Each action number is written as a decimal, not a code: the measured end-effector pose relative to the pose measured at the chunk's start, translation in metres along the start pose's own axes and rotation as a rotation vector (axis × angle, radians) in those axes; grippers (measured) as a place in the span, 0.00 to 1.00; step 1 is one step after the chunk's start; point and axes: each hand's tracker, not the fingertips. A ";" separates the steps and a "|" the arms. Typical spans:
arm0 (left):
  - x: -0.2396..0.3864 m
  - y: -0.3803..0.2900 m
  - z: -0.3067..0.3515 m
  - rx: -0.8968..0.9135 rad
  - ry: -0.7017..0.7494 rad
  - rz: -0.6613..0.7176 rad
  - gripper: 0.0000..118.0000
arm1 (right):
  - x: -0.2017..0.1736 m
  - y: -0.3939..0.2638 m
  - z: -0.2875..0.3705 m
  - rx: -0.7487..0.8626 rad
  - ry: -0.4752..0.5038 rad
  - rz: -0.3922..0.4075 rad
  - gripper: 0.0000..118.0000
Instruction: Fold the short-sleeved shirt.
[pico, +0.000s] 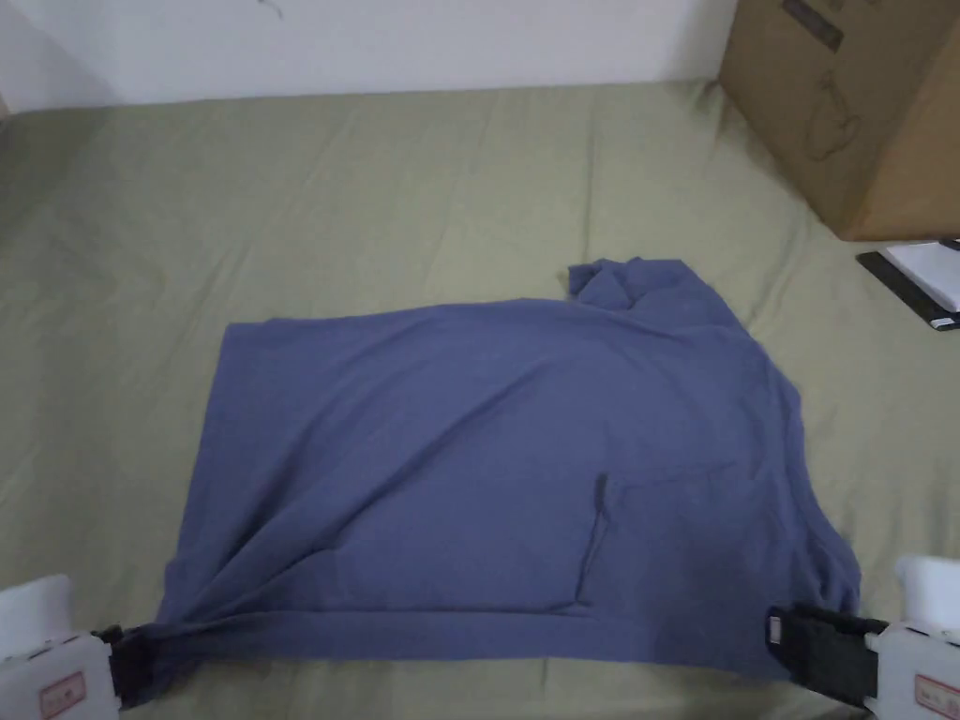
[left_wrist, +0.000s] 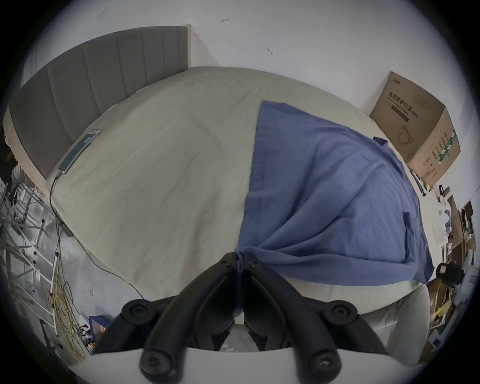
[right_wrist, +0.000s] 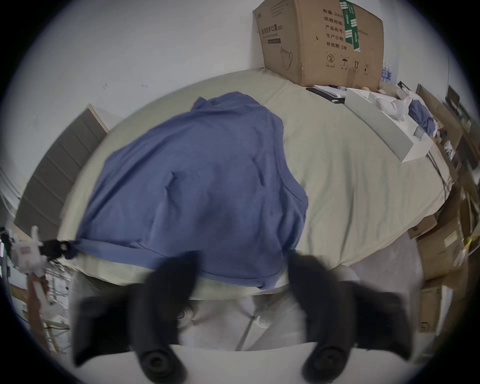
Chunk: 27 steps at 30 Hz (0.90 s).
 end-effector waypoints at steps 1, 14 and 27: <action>0.000 0.001 0.003 0.006 0.001 0.000 0.03 | 0.000 -0.001 -0.004 -0.006 -0.005 0.009 0.89; 0.004 0.002 0.005 -0.015 0.008 -0.007 0.03 | -0.009 0.010 -0.039 -0.052 -0.035 0.098 0.02; 0.012 0.015 0.012 -0.006 0.009 -0.034 0.03 | 0.014 0.029 -0.023 -0.013 -0.009 0.017 0.02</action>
